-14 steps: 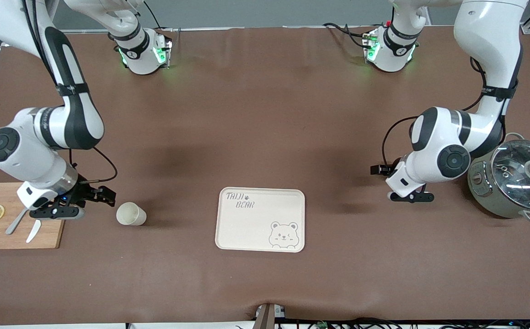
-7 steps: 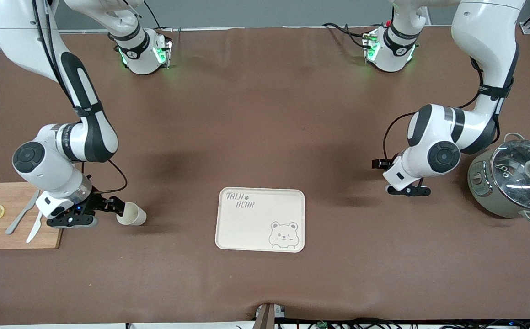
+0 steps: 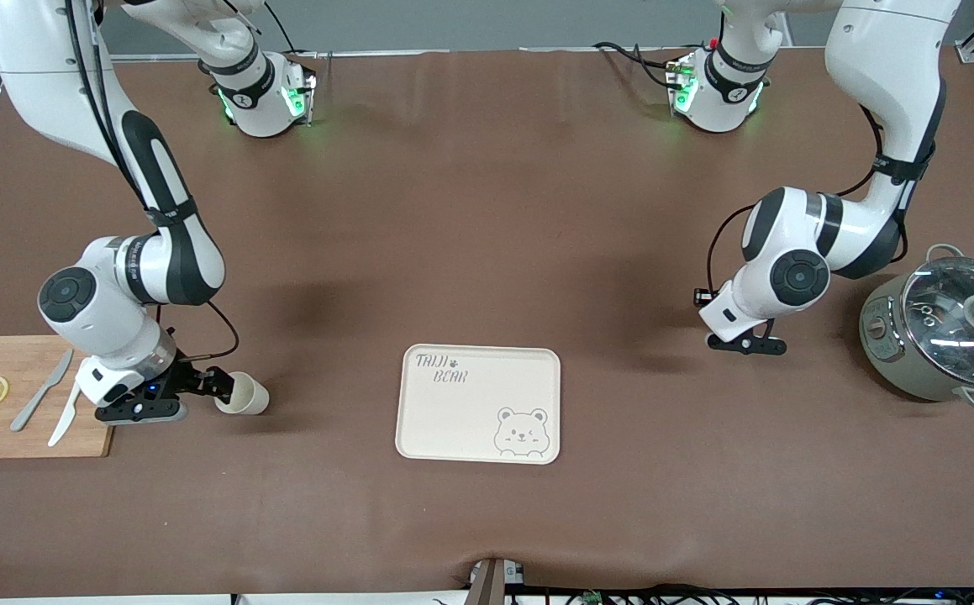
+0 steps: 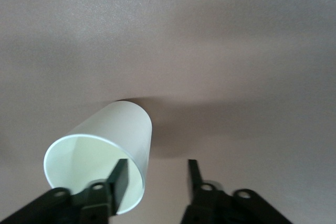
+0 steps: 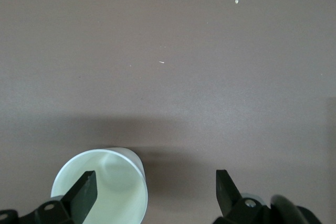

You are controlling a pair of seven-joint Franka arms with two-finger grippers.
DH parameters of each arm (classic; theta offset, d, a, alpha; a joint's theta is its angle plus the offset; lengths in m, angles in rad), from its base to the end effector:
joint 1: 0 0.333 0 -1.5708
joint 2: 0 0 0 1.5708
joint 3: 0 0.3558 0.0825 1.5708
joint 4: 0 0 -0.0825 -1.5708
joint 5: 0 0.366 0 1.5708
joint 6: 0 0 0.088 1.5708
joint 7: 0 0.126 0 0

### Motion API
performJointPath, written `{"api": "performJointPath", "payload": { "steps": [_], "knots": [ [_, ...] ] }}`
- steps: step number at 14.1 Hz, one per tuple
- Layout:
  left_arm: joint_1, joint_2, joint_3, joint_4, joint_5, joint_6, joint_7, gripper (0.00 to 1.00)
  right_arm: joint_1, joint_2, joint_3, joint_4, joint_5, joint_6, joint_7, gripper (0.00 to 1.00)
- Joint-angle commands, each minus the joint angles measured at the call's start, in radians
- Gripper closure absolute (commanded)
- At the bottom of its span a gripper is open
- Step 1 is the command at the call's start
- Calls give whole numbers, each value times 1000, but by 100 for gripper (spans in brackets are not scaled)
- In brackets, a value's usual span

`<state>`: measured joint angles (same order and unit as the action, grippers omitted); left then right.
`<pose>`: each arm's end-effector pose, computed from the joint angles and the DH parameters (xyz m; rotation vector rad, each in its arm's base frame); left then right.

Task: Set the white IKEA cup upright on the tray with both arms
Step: 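Grasp the white cup with the left gripper while the right gripper grasps the other cup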

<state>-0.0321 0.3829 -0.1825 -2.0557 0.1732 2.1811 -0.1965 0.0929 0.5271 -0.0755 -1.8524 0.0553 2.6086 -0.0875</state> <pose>0.5525 -0.1083 0.2654 -3.0066 0.1969 0.3480 0.6768 0.0164 0.2894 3.1074 0.1168 0.3605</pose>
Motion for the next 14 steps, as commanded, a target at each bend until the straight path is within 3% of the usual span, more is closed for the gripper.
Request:
{"api": "performJointPath", "payload": {
  "steps": [1,9,14],
  "knots": [
    [9,-35,-5,-46,28,35,-14,100,-4,14,5,5,-3,16,-26,0],
    [6,-55,-5,-24,28,11,-18,100,4,22,5,2,-3,-78,-118,0],
    [-6,-36,-6,78,17,9,-9,100,8,47,8,1,3,-71,-120,0]
  ]
}}
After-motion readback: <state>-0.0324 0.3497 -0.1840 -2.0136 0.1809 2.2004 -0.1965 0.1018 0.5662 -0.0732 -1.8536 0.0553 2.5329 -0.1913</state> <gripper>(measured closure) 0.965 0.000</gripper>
